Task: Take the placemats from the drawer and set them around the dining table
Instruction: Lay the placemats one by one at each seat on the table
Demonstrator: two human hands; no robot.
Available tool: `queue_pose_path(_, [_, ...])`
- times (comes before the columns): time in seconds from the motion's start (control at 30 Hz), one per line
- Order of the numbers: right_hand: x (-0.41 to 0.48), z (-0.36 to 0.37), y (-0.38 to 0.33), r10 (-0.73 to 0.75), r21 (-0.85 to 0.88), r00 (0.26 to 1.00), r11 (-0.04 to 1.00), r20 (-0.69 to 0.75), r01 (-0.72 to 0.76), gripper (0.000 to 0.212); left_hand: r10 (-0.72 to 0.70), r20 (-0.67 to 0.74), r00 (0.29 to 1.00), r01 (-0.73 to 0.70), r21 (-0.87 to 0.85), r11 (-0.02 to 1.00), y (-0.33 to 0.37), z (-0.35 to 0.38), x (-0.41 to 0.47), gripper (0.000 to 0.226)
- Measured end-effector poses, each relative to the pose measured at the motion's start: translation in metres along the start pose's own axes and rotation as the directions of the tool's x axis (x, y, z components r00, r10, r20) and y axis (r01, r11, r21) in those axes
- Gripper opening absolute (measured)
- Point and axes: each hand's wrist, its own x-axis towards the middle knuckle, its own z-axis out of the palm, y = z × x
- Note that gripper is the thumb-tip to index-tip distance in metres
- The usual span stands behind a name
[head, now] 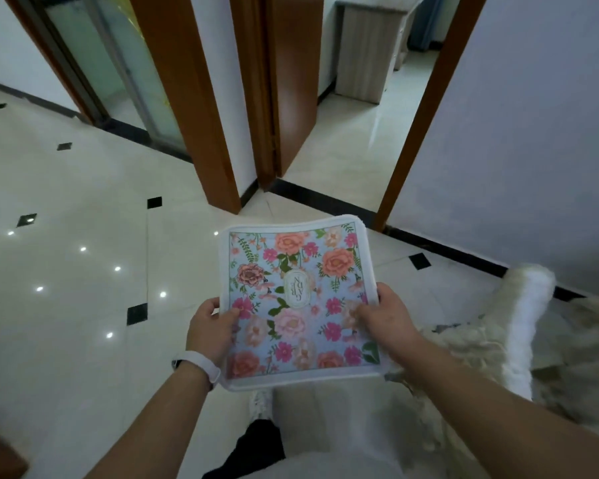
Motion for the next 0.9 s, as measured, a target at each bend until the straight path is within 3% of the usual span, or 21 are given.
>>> queue_pose_path(0.3, [0.072,0.038,-0.075,0.018,0.004,0.964,1.0,-0.265,-0.018,0.018,0.05,0.263,0.963,-0.072,0.072,0.995,0.099,0.023,0.154,0.007])
queue_pose_path(0.57, [0.091,0.005,-0.088,0.105,0.094,0.869,0.993,-0.483,-0.068,0.019,0.068,0.501,0.863,-0.133,0.097,0.986,0.151,0.098,0.197,0.008])
queue_pose_path(0.73, [0.113,-0.02,-0.078,0.186,0.173,0.836,0.979,-0.516,-0.111,0.018,0.019,0.567,0.824,-0.122,0.143,0.982,0.162,0.148,0.213,0.009])
queue_pose_path(0.9, [0.164,-0.047,-0.081,0.188,0.206,0.847,0.974,-0.497,-0.095,0.014,0.013,0.547,0.837,-0.136,0.185,0.973,0.18,0.194,0.239,0.006])
